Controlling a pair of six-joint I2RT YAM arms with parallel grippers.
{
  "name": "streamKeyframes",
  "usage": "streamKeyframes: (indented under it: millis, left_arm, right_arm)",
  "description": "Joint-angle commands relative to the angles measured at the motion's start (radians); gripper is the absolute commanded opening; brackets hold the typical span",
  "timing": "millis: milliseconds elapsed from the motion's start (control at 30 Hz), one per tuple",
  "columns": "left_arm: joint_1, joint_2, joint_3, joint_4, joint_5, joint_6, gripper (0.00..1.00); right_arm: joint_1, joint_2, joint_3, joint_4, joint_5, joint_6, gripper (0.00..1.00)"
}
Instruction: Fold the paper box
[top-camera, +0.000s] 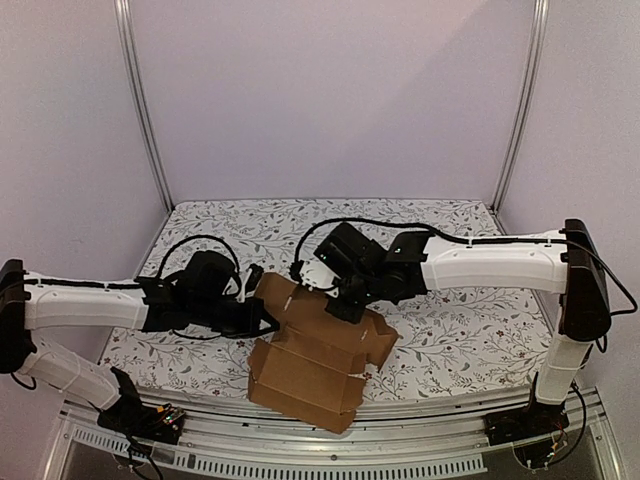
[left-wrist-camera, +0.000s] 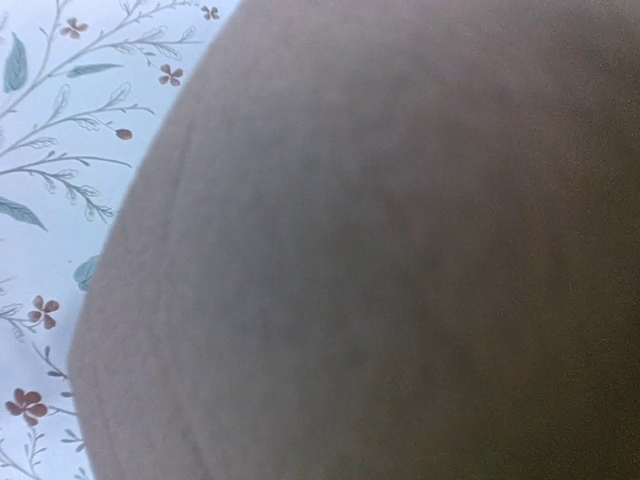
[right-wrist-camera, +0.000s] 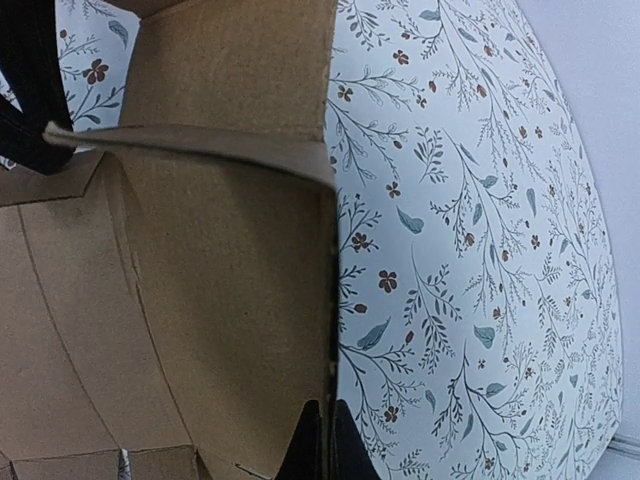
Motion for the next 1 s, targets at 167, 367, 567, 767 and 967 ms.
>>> streamKeyframes:
  millis: [167,367,567,767,967]
  left_arm:
    - [-0.015,-0.206,0.089,-0.281,-0.112,0.108,0.0]
    - [-0.015,-0.347,0.108,-0.396,-0.168,0.153,0.0]
    - [-0.006,-0.447,0.101,-0.453,-0.295,0.19,0.06]
    - [0.029,-0.408,0.047,-0.344,-0.281,0.219,0.01]
    - [0.05,-0.312,-0.03,-0.166,-0.22,0.224,0.0]
  right_arm:
    - [0.02,0.001,-0.024,0.025,0.115,-0.087,0.0]
    - [0.036,-0.005,-0.052,0.068,0.199,-0.18,0.0]
    - [0.055,-0.047,-0.123,0.162,0.277,-0.276,0.0]
    - [0.092,-0.102,-0.22,0.308,0.36,-0.382,0.0]
    - [0.13,-0.132,-0.29,0.429,0.417,-0.453,0.0]
